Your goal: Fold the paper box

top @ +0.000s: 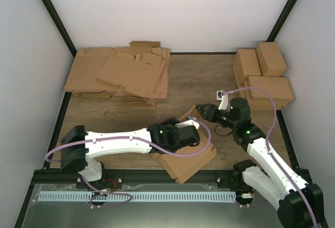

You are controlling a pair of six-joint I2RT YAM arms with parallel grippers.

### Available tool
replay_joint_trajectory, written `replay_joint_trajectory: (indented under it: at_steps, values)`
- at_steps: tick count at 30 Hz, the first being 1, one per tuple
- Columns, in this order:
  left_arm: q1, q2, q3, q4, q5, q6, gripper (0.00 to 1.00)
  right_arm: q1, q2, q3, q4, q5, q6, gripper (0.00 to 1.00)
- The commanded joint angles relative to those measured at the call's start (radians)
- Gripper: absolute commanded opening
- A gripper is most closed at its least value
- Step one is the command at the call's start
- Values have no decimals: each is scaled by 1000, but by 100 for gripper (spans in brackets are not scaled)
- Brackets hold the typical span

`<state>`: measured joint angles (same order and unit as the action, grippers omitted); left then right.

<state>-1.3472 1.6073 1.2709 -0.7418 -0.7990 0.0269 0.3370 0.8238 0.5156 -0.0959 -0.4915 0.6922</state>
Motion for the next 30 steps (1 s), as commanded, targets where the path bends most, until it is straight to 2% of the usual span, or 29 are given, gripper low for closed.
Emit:
replay_joint_trajectory:
  at_steps: [1, 4, 7, 17, 23, 30]
  values:
    - [-12, -12, -4, 35, 14, 13, 4, -1, -11, 19, 70, -54, 41, 39]
    - [-11, -8, -1, 35, 12, 16, 4, -1, -23, 9, 56, -38, 41, 40]
    - [-11, -12, -1, 36, 12, 14, 4, 0, -42, -10, 53, -11, 59, 47]
    - [-11, -13, 6, 34, 17, 10, 4, -1, -36, -55, 138, -80, 145, 50]
    - [-11, -10, 8, 33, 17, 10, 4, -2, -23, -49, 111, -96, 108, 37]
    - [-11, 1, 18, 35, 2, 17, 4, -1, -26, -87, 46, -117, 28, 31]
